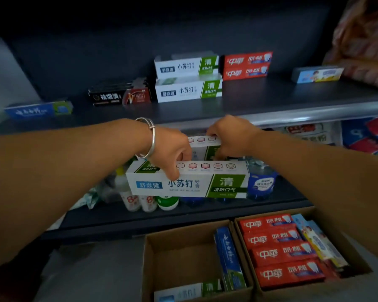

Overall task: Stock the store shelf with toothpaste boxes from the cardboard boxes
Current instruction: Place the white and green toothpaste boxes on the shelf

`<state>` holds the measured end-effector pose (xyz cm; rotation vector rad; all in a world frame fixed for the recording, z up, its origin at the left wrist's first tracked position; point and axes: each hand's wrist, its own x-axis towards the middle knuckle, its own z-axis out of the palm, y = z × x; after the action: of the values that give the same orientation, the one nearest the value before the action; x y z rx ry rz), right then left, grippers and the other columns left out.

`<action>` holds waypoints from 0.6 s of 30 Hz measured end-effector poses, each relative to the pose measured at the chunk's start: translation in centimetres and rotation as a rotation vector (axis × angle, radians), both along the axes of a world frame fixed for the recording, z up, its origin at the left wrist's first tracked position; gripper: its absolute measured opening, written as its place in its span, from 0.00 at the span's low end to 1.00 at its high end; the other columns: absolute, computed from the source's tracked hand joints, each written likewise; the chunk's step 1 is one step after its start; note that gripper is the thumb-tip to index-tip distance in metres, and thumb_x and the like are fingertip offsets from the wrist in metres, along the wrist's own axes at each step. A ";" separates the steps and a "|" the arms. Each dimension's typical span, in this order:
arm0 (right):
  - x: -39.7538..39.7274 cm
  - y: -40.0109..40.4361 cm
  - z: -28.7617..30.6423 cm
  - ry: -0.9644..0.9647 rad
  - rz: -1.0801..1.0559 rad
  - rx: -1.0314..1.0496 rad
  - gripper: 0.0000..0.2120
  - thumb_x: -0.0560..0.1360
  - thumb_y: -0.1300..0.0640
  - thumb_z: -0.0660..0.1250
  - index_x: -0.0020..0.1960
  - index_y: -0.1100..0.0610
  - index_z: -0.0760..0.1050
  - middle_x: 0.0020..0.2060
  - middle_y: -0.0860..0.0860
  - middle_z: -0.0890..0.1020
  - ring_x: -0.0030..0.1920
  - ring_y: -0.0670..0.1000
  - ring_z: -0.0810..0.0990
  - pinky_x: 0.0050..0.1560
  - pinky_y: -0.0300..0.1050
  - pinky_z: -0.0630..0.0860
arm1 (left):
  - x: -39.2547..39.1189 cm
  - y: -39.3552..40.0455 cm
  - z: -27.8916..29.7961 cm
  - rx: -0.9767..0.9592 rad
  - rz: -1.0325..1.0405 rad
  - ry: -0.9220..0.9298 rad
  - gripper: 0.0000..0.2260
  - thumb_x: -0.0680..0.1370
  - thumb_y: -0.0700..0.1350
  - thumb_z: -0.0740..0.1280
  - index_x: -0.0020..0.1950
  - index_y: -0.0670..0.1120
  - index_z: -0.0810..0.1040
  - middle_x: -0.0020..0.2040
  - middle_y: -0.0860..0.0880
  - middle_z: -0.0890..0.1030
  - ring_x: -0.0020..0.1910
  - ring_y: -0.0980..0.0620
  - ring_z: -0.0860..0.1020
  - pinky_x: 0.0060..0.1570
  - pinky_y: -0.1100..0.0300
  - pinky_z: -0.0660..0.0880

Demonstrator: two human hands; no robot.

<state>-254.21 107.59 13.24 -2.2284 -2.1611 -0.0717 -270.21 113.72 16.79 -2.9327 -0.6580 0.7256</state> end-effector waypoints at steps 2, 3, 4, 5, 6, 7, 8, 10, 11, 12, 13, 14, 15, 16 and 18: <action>0.0 -0.1 1.6 0.010 -0.010 0.028 0.20 0.67 0.49 0.75 0.55 0.56 0.77 0.50 0.52 0.79 0.48 0.53 0.78 0.47 0.46 0.76 | 0.1 -0.2 1.3 0.016 -0.002 -0.029 0.16 0.68 0.49 0.71 0.55 0.50 0.79 0.44 0.51 0.82 0.40 0.54 0.78 0.38 0.62 0.77; 0.1 -0.2 2.5 0.024 -0.018 0.038 0.21 0.65 0.49 0.76 0.55 0.56 0.77 0.49 0.51 0.79 0.48 0.53 0.77 0.48 0.47 0.77 | 0.2 -0.3 1.9 0.026 -0.007 -0.045 0.17 0.68 0.49 0.71 0.56 0.50 0.79 0.44 0.51 0.82 0.40 0.55 0.78 0.39 0.62 0.77; 0.2 -0.2 3.3 0.048 -0.027 0.043 0.22 0.65 0.49 0.77 0.55 0.55 0.77 0.49 0.51 0.79 0.48 0.52 0.78 0.48 0.47 0.77 | 0.3 -0.3 2.5 0.036 -0.010 -0.056 0.17 0.68 0.49 0.71 0.56 0.50 0.79 0.44 0.52 0.82 0.39 0.55 0.78 0.38 0.62 0.77; 0.3 -0.2 4.0 0.077 -0.032 0.050 0.22 0.64 0.49 0.77 0.55 0.54 0.77 0.48 0.50 0.80 0.47 0.51 0.78 0.48 0.47 0.78 | 0.4 -0.3 3.0 0.045 -0.012 -0.064 0.17 0.68 0.49 0.71 0.57 0.50 0.79 0.44 0.52 0.82 0.39 0.55 0.77 0.39 0.62 0.78; 0.5 -0.2 4.7 0.099 -0.038 0.060 0.21 0.64 0.49 0.78 0.54 0.53 0.78 0.48 0.49 0.80 0.47 0.50 0.78 0.48 0.46 0.78 | 0.5 -0.2 3.5 0.055 -0.013 -0.070 0.17 0.68 0.49 0.71 0.57 0.50 0.79 0.45 0.51 0.82 0.40 0.55 0.78 0.41 0.60 0.79; 0.7 -0.2 5.4 0.113 -0.043 0.072 0.21 0.64 0.50 0.78 0.54 0.53 0.78 0.47 0.49 0.80 0.47 0.50 0.78 0.49 0.46 0.78 | 0.6 -0.1 4.0 0.063 -0.014 -0.077 0.17 0.68 0.49 0.71 0.57 0.49 0.79 0.46 0.50 0.82 0.42 0.53 0.79 0.44 0.57 0.79; 0.9 -0.1 6.0 0.118 -0.048 0.087 0.21 0.64 0.50 0.78 0.54 0.53 0.78 0.47 0.49 0.80 0.47 0.50 0.78 0.49 0.47 0.78 | 0.7 0.0 4.5 0.071 -0.013 -0.083 0.17 0.68 0.49 0.71 0.57 0.49 0.79 0.47 0.49 0.83 0.44 0.52 0.79 0.45 0.55 0.80; 1.3 0.1 7.1 0.118 -0.063 0.117 0.21 0.64 0.51 0.78 0.55 0.54 0.78 0.48 0.50 0.81 0.48 0.50 0.79 0.51 0.48 0.78 | 0.8 0.4 5.5 0.073 -0.005 -0.105 0.17 0.69 0.48 0.71 0.57 0.49 0.79 0.47 0.49 0.83 0.45 0.51 0.80 0.46 0.54 0.80; 1.5 0.3 7.5 0.122 -0.068 0.130 0.22 0.65 0.51 0.77 0.56 0.55 0.78 0.49 0.50 0.81 0.48 0.51 0.79 0.52 0.48 0.78 | 0.9 0.6 6.0 0.065 0.006 -0.120 0.17 0.69 0.48 0.71 0.57 0.49 0.79 0.47 0.51 0.83 0.46 0.52 0.80 0.47 0.55 0.80; 1.7 0.5 8.0 0.128 -0.071 0.143 0.22 0.65 0.52 0.77 0.56 0.55 0.78 0.49 0.50 0.81 0.49 0.51 0.79 0.52 0.47 0.78 | 0.9 0.9 6.5 0.050 0.022 -0.137 0.17 0.69 0.47 0.71 0.58 0.49 0.79 0.47 0.51 0.83 0.46 0.53 0.81 0.48 0.55 0.80; 1.9 0.8 8.3 0.129 -0.070 0.154 0.22 0.66 0.52 0.76 0.57 0.56 0.77 0.50 0.50 0.81 0.51 0.51 0.79 0.53 0.46 0.78 | 1.0 1.2 7.0 0.032 0.037 -0.156 0.18 0.69 0.46 0.71 0.58 0.49 0.78 0.47 0.52 0.83 0.46 0.53 0.81 0.48 0.55 0.80; 2.1 1.1 8.6 0.127 -0.068 0.163 0.21 0.67 0.53 0.76 0.58 0.56 0.77 0.51 0.51 0.80 0.52 0.51 0.79 0.54 0.46 0.77 | 1.1 1.5 7.4 0.017 0.049 -0.178 0.17 0.69 0.46 0.71 0.58 0.49 0.78 0.47 0.52 0.83 0.47 0.54 0.81 0.49 0.55 0.80; 2.2 1.5 8.9 0.124 -0.064 0.174 0.21 0.67 0.53 0.75 0.59 0.56 0.77 0.52 0.51 0.80 0.52 0.52 0.78 0.55 0.45 0.77 | 1.2 1.9 7.9 0.003 0.059 -0.199 0.17 0.69 0.45 0.71 0.58 0.49 0.79 0.47 0.52 0.84 0.47 0.54 0.82 0.49 0.55 0.80; 2.3 1.9 9.2 0.116 -0.059 0.185 0.22 0.68 0.53 0.75 0.60 0.56 0.76 0.54 0.51 0.80 0.53 0.52 0.78 0.55 0.45 0.76 | 1.2 2.4 8.3 -0.008 0.068 -0.217 0.17 0.69 0.45 0.71 0.58 0.49 0.79 0.46 0.53 0.84 0.46 0.55 0.82 0.49 0.56 0.80; 2.6 2.9 9.7 0.084 -0.048 0.208 0.22 0.70 0.52 0.73 0.62 0.56 0.76 0.55 0.52 0.79 0.54 0.52 0.78 0.56 0.46 0.76 | 1.4 3.4 8.9 -0.023 0.088 -0.250 0.16 0.70 0.44 0.71 0.58 0.50 0.79 0.46 0.55 0.84 0.46 0.57 0.82 0.49 0.58 0.80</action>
<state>-251.59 110.49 22.92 -2.1276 -1.9594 -0.1908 -268.80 117.12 25.68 -3.0615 -0.8061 0.3755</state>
